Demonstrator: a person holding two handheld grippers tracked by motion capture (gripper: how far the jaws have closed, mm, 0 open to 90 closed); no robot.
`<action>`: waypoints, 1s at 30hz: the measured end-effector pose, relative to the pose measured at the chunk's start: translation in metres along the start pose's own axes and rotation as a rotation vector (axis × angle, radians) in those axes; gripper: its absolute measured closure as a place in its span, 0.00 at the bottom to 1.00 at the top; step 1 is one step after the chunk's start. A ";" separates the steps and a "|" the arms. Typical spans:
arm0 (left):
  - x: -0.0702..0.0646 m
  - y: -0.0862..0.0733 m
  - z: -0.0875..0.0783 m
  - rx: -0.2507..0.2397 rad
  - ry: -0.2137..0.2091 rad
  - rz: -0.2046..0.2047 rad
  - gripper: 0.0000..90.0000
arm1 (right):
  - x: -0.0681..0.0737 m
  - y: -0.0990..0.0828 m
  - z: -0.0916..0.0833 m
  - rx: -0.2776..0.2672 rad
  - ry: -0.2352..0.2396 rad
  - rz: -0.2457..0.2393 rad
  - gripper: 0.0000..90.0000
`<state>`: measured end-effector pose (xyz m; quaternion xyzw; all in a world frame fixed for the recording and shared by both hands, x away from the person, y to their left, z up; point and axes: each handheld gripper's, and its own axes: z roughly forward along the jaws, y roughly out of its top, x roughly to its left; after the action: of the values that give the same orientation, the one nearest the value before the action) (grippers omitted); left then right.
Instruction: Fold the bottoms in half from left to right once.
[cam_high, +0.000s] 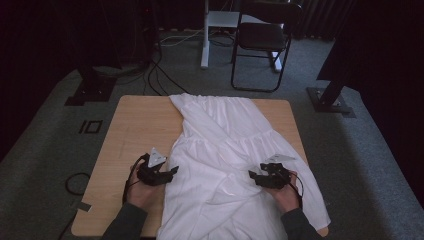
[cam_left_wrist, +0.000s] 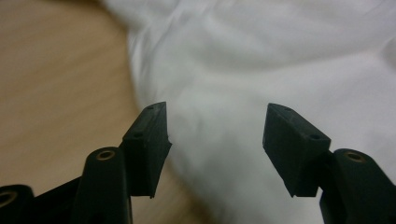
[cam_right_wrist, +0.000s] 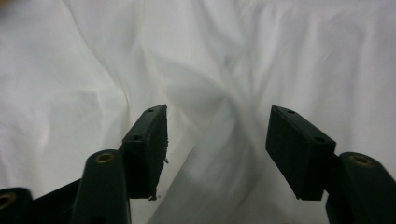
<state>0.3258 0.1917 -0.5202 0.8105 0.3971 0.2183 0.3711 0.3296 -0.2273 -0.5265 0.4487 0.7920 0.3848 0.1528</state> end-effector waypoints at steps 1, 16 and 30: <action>0.003 -0.007 0.000 0.015 0.009 -0.010 0.46 | 0.001 -0.001 0.004 0.024 -0.005 -0.007 0.49; -0.013 0.004 0.010 -0.009 -0.021 0.016 0.42 | -0.076 0.035 -0.098 -0.191 -0.363 0.036 0.97; -0.101 0.035 0.075 0.076 -0.136 0.239 0.52 | -0.148 -0.038 -0.021 0.044 -0.313 0.223 0.93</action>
<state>0.3315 0.0641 -0.5466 0.8784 0.2796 0.1902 0.3376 0.3764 -0.3713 -0.5564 0.5913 0.7120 0.3075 0.2209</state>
